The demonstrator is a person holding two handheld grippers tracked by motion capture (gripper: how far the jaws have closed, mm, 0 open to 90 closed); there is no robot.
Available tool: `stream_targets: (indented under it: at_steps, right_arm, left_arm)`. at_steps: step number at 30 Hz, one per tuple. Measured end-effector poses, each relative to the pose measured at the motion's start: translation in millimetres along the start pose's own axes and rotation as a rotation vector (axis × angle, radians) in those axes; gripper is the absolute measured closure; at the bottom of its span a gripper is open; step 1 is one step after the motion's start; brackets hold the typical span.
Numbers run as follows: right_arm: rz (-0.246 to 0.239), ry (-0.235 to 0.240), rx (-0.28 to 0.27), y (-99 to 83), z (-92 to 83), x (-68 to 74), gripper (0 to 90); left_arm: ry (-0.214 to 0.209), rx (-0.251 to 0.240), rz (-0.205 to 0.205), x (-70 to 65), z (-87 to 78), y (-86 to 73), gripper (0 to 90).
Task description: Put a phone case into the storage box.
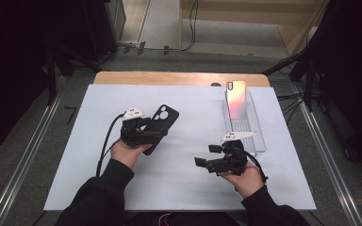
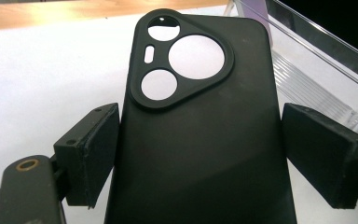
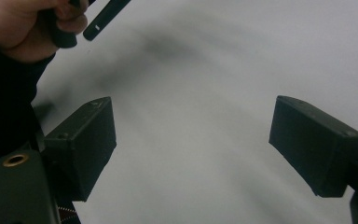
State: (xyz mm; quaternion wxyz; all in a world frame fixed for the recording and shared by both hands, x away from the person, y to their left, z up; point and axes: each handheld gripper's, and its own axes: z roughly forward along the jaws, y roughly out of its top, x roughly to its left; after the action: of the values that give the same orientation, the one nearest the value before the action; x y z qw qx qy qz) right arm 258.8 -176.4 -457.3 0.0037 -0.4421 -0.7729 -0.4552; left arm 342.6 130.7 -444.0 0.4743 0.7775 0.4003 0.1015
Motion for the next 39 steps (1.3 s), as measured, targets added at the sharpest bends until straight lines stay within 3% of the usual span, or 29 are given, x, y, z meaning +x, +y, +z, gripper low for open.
stream_targets:
  at_steps: [6, 12, 15, 17, 22, 33, 37, 39]
  right_arm:
    - [0.029, -0.01, -0.02, 4.7, -0.2, 0.6, 12.9]
    - [0.043, -0.021, -0.032, 10.9, -0.3, 2.5, 13.0]
    - [0.048, -0.026, -0.042, 14.4, 0.3, 3.7, 13.0]
    - [0.052, -0.029, -0.058, 16.6, 0.4, 4.7, 13.0]
    - [0.067, -0.046, -0.09, 22.7, -1.1, 6.6, 13.0]
    - [0.122, -0.013, -0.118, 36.2, 1.1, -0.1, 14.8]
    - [0.126, -0.015, -0.122, 43.7, 3.0, -0.7, 14.8]
    - [0.137, -0.013, -0.124, 47.2, 4.3, -1.3, 14.8]
  left_arm:
    - [-0.023, -0.01, -0.051, -6.7, 0.9, -9.0, 14.6]
    - [-0.006, -0.049, -0.079, -14.6, 1.0, -18.3, 14.6]
    - [-0.024, -0.08, -0.101, -17.6, 1.0, -21.8, 14.6]
    - [-0.057, -0.105, -0.117, -19.3, 1.6, -24.1, 14.6]
    - [-0.054, -0.131, -0.119, -24.0, 3.5, -30.1, 14.6]
    - [-0.025, -0.194, -0.098, -37.7, 6.2, -37.4, 14.6]
    - [-0.017, -0.211, -0.118, -40.1, 8.3, -42.1, 14.6]
    - [-0.036, -0.217, -0.132, -40.3, 9.6, -43.7, 14.5]
